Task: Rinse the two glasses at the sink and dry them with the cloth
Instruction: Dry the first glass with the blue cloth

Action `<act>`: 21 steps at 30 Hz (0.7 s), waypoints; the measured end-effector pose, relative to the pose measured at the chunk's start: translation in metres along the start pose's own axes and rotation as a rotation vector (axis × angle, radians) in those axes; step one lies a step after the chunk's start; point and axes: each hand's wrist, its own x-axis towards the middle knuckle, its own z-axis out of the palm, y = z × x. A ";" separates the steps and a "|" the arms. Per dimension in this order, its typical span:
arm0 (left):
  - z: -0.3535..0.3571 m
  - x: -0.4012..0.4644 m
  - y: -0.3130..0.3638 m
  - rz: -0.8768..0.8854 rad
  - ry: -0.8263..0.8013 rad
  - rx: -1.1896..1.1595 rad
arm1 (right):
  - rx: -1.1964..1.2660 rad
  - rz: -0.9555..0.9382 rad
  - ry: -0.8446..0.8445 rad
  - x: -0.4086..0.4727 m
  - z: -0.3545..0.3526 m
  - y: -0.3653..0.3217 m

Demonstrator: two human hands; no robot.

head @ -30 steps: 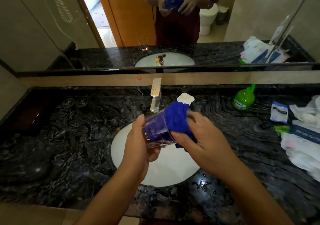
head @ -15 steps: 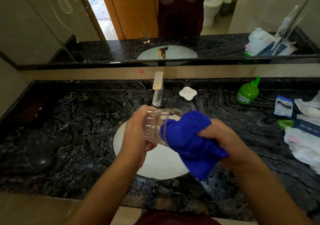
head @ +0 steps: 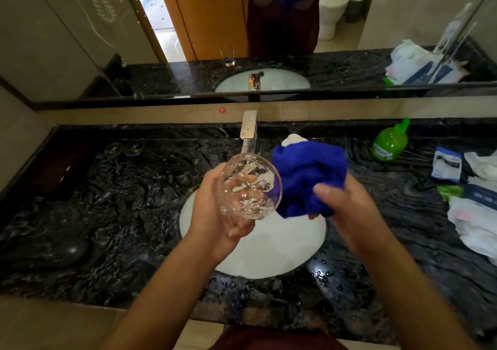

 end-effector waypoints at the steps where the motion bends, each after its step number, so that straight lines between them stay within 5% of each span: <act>1: -0.001 0.000 -0.001 -0.016 -0.013 -0.009 | -0.106 -0.032 -0.032 -0.004 0.004 -0.001; 8: 0.012 -0.008 -0.015 -0.029 0.003 0.008 | -0.507 -0.152 -0.131 -0.012 0.039 -0.001; 14: 0.008 -0.008 -0.023 0.090 0.123 0.433 | -0.534 -0.274 -0.073 -0.007 0.040 0.000; 19: -0.006 0.002 -0.028 0.579 0.270 1.039 | -0.333 -0.254 -0.042 -0.011 0.037 0.003; 21: -0.005 -0.006 -0.027 0.764 0.287 1.051 | -0.248 -0.217 -0.026 -0.012 0.035 0.006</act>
